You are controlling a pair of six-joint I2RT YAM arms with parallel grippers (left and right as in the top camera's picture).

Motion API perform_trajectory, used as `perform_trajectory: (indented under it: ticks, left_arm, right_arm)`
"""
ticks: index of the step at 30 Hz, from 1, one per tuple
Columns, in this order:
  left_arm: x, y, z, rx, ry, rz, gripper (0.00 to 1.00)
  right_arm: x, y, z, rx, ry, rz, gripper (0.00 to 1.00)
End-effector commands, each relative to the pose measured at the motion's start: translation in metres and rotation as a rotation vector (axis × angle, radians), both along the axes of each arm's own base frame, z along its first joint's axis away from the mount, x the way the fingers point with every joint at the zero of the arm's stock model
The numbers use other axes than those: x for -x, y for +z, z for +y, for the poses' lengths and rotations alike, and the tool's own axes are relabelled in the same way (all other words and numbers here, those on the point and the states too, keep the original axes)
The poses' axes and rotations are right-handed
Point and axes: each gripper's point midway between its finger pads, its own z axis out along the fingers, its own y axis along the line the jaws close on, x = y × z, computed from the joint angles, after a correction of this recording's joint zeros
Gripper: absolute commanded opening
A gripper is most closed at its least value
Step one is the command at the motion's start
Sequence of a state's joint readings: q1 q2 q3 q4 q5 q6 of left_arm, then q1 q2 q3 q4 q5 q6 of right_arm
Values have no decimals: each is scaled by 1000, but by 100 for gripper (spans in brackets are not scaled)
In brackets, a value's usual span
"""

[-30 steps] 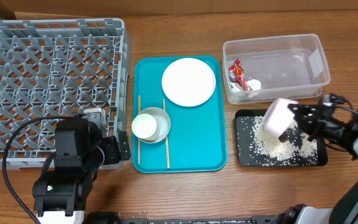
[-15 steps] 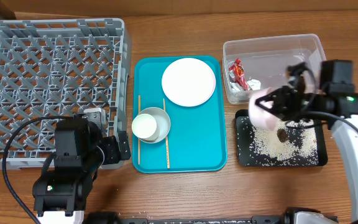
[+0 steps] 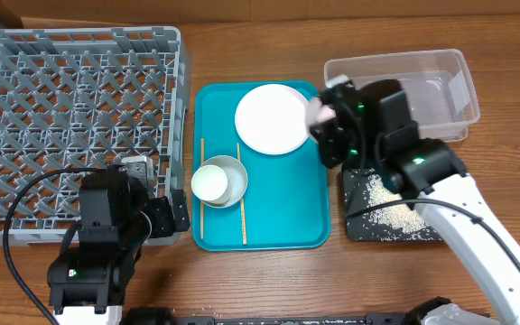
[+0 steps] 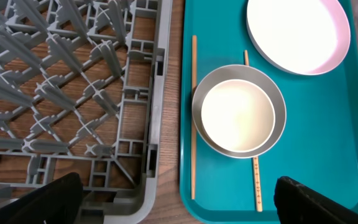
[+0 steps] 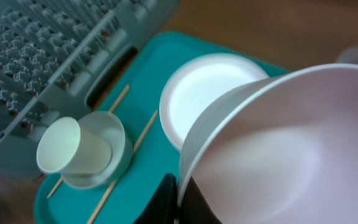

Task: Sort waste into correct bins and load items into the dishwasher
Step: 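Place the emptied pink bowl onto the white plate with the right gripper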

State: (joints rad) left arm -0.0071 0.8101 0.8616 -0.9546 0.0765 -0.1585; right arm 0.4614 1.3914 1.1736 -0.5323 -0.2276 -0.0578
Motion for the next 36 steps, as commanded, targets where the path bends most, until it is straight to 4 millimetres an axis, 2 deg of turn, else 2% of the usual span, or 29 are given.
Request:
perform_trajectory:
  ticks: [1, 5, 11, 14, 17, 18, 19, 21, 22, 23, 25, 27, 31, 34, 36]
  left_arm:
    - [-3, 8, 0, -1, 3, -20, 100]
    - [-3, 8, 0, -1, 3, -21, 100]
    - [-3, 8, 0, 0, 3, -21, 100]
    - [-3, 8, 0, 0, 3, -20, 100]
    - [-3, 8, 0, 0, 3, -20, 100]
    - [-3, 8, 0, 0, 3, -20, 100]
    - [-3, 8, 0, 0, 3, -21, 100]
    - [-3, 8, 0, -1, 3, -20, 100]
    - [-3, 8, 0, -1, 3, -20, 100]
    - [-3, 8, 0, -1, 3, -20, 100]
    - [-3, 8, 0, -1, 3, -20, 100]
    - [-3, 8, 0, -1, 3, -20, 100]
    - [-3, 8, 0, -2, 3, -20, 100]
    - [-2, 7, 1, -8, 3, -17, 100]
    - [-1, 6, 5, -26, 18, -11, 100]
  right_arm:
    - [-13, -5, 19, 95, 65, -108, 4]
    - [-26, -36, 47, 98, 105, -96, 4]
    - [-34, -105, 78, 137, 159, -17, 4]
    - [-39, -126, 85, 144, 166, -6, 4]
    - [-42, -132, 88, 140, 166, -13, 4]
    - [-43, -131, 89, 137, 166, -17, 8]
    - [-44, -130, 89, 135, 165, -21, 19]
    - [-44, -128, 89, 131, 161, -18, 34]
    - [-43, -127, 89, 130, 157, -11, 48]
    - [-42, -125, 87, 134, 156, -2, 54]
    - [-37, -116, 85, 145, 158, 18, 56]
    - [-33, -98, 82, 152, 159, 30, 59]
    - [-26, -47, 78, 99, 107, 65, 59]
    - [-6, -13, 90, -37, 143, 141, 59]
    - [6, -6, 99, -115, 165, 206, 59]
